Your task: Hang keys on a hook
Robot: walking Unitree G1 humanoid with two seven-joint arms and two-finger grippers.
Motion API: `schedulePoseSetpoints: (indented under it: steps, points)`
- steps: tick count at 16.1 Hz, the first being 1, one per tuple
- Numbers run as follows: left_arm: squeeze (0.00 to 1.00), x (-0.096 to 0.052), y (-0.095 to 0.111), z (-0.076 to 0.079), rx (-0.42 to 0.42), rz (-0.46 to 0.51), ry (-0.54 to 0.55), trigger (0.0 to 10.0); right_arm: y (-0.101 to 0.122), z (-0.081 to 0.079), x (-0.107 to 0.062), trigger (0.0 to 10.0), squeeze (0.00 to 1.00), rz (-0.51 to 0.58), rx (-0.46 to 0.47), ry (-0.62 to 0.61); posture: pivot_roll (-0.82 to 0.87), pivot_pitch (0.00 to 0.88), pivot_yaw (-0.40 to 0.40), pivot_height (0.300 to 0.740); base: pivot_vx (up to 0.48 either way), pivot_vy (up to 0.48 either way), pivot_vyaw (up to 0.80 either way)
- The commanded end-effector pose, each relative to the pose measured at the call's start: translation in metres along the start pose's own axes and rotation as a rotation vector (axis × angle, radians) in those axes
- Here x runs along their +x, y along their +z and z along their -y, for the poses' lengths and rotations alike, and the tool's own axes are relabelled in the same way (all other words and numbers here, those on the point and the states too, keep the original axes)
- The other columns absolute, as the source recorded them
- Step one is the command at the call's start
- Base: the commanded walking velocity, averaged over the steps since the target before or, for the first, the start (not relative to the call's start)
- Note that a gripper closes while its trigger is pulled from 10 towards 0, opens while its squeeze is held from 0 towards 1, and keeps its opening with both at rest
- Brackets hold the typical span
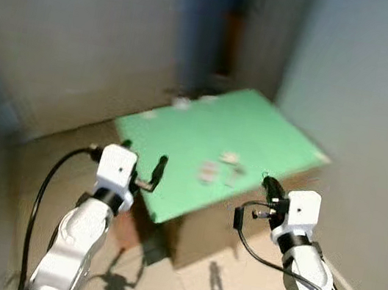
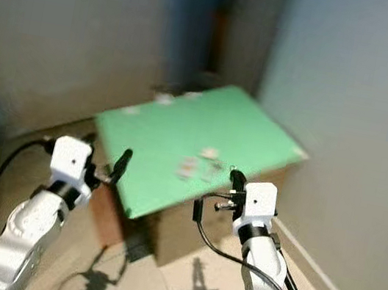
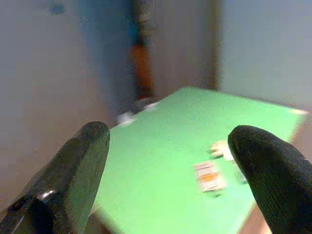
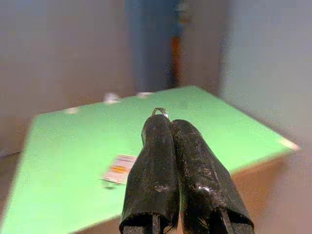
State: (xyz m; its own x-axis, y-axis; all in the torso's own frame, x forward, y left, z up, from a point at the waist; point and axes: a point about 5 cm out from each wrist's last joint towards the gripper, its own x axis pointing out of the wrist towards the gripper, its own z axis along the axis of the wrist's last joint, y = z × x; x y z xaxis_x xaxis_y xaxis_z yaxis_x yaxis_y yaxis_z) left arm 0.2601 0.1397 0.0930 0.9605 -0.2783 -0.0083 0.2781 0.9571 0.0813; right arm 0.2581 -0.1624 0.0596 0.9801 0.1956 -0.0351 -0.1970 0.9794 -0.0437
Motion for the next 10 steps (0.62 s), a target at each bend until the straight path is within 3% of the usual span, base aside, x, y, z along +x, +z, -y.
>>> schedulePoseSetpoints:
  steps: [1, 5, 10]
  points:
    - [0.00, 0.002, -0.002, 0.001, 0.011, -0.013, -0.024, 10.0, 0.002, -0.001, 0.002, 0.0, 0.00, 0.007, 0.011, -0.002, -0.23, 0.000, 0.100, 0.740, 0.000, 0.000, -0.74]
    - [0.00, 0.005, -0.004, 0.003, 0.029, -0.020, -0.085, 10.0, -0.007, -0.001, -0.003, 0.0, 0.00, -0.030, 0.025, -0.008, -0.24, 0.000, 0.114, 0.740, 0.000, 0.000, -0.74]
    - [0.00, 0.006, -0.007, 0.002, 0.020, -0.015, -0.091, 10.0, -0.005, 0.007, 0.002, 0.0, 0.00, -0.031, 0.005, -0.006, -0.23, 0.000, 0.100, 0.740, 0.096, -0.421, -0.74]
